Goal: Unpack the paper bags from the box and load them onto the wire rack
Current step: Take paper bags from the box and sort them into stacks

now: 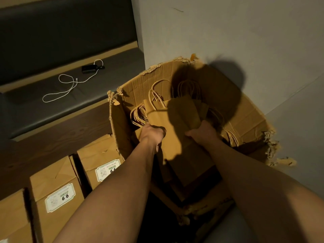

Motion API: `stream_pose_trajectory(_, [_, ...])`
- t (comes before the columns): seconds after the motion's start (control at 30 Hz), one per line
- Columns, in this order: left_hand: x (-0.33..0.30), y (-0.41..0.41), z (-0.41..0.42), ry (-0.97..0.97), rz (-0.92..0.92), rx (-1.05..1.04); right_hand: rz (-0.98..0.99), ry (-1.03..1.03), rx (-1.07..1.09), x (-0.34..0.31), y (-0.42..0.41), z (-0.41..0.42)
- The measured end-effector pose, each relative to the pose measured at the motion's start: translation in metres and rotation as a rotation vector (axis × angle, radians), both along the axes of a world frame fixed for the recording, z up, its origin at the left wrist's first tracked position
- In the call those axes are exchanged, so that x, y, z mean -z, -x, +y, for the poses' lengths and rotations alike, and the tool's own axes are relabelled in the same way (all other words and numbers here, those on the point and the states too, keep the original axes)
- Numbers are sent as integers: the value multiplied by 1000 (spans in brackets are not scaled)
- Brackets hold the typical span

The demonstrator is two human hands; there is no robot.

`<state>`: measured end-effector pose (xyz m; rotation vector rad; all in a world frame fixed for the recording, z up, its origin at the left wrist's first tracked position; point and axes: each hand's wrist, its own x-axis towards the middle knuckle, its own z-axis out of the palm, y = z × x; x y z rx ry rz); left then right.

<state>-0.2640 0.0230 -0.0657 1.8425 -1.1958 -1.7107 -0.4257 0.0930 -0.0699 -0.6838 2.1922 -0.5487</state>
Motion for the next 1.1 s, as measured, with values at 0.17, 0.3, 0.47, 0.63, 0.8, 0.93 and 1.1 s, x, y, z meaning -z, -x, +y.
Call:
stream_pose_trajectory(0.17, [-40,-6,5,130,186,-26,-95,210,186,-23,5,0])
stream_pose_trajectory(0.3, [-63,-19,0,190,322,-24,-162,365,226,-48,7,-3])
stream_pose_trajectory(0.47, [-86,-32,-1,82,566,-47,56,478,153,-88,-9,-13])
stream_pose_trajectory(0.63, [-113,-61,3,38,541,177,213,473,10,-120,-21,-17])
stream_pose_trajectory(0.8, [-124,-86,-4,110,575,71,182,540,12,-157,-49,-35])
stream_pose_trajectory(0.93, [-134,-120,-12,223,574,-80,182,621,-92,-191,-90,-58])
stream_pose_trajectory(1.1, [-148,-190,-18,313,522,-239,-44,642,-289,-210,-152,-82])
